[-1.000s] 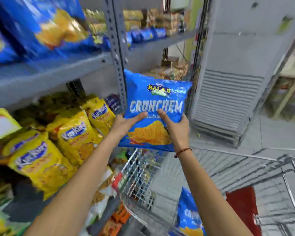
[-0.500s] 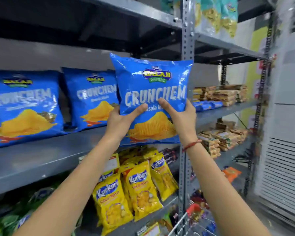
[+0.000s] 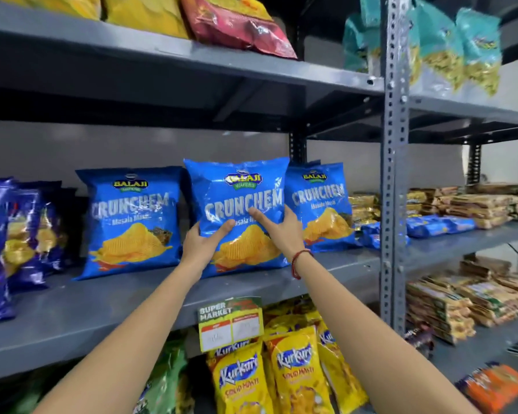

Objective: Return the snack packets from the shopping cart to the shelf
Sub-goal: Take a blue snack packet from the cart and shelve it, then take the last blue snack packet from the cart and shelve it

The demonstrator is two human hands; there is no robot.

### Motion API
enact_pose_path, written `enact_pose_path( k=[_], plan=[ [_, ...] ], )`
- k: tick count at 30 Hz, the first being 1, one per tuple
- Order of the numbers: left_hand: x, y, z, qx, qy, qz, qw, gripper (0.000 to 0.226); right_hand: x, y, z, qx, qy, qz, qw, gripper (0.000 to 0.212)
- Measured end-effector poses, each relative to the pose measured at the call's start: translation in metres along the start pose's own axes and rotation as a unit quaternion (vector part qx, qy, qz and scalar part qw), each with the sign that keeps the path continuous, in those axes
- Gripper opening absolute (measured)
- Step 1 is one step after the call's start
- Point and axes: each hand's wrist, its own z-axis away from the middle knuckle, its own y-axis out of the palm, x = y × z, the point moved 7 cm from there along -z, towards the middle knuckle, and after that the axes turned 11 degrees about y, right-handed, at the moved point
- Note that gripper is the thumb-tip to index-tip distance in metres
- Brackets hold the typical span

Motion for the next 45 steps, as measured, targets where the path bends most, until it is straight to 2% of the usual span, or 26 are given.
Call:
enact_pose_path(
  k=[2,4,5,7,10,15,18,21,24,28,33,40,43,45],
  plan=[
    [0.01,-0.001,-0.003,0.003,-0.012,-0.024,1.0,0.073,-0.006,0.008,-0.005,0.011,0.016,0.006,1.0,0.079],
    [0.021,-0.002,-0.006,0.007,-0.036,-0.049,0.998,0.102,-0.013,0.014,-0.008,0.014,0.023,0.01,1.0,0.094],
    [0.023,-0.002,-0.006,0.011,-0.046,-0.062,0.997,0.11,-0.015,0.016,-0.008,0.015,0.029,0.011,0.999,0.096],
    [0.024,-0.005,-0.005,0.006,-0.047,-0.078,0.996,0.112,-0.018,0.015,-0.005,0.011,0.026,0.006,1.0,0.087],
    [0.01,-0.01,-0.001,-0.026,0.01,-0.129,0.991,0.092,-0.02,0.007,0.005,-0.009,-0.002,-0.018,1.0,0.078],
    [-0.033,-0.005,0.028,-0.101,0.187,-0.167,0.963,0.061,-0.048,-0.035,0.027,-0.077,0.011,-0.056,0.995,0.058],
    [-0.055,0.026,0.067,-0.067,0.282,-0.173,0.941,0.04,-0.068,-0.071,0.053,-0.111,0.004,-0.067,0.992,0.042],
    [-0.053,0.071,0.11,0.008,0.333,-0.151,0.931,0.032,-0.101,-0.11,0.083,-0.155,0.009,-0.046,0.987,0.033],
    [-0.026,0.123,0.153,0.095,0.314,-0.12,0.937,0.031,-0.143,-0.15,0.116,-0.2,0.041,-0.018,0.979,0.03],
    [0.031,0.195,0.215,0.222,0.255,-0.088,0.937,0.031,-0.212,-0.199,0.161,-0.251,0.127,0.008,0.96,0.034],
    [0.112,0.274,0.313,0.393,0.156,-0.089,0.902,0.032,-0.317,-0.264,0.236,-0.314,0.252,0.055,0.914,0.022],
    [0.197,0.335,0.449,0.574,0.025,-0.104,0.812,0.037,-0.466,-0.323,0.366,-0.341,0.474,0.061,0.81,0.043],
    [0.237,0.346,0.51,0.656,-0.054,-0.122,0.742,0.043,-0.526,-0.337,0.43,-0.323,0.57,0.08,0.752,0.07],
    [0.265,0.349,0.548,0.702,-0.084,-0.138,0.693,0.049,-0.558,-0.339,0.473,-0.298,0.633,0.095,0.708,0.073]
  ],
)
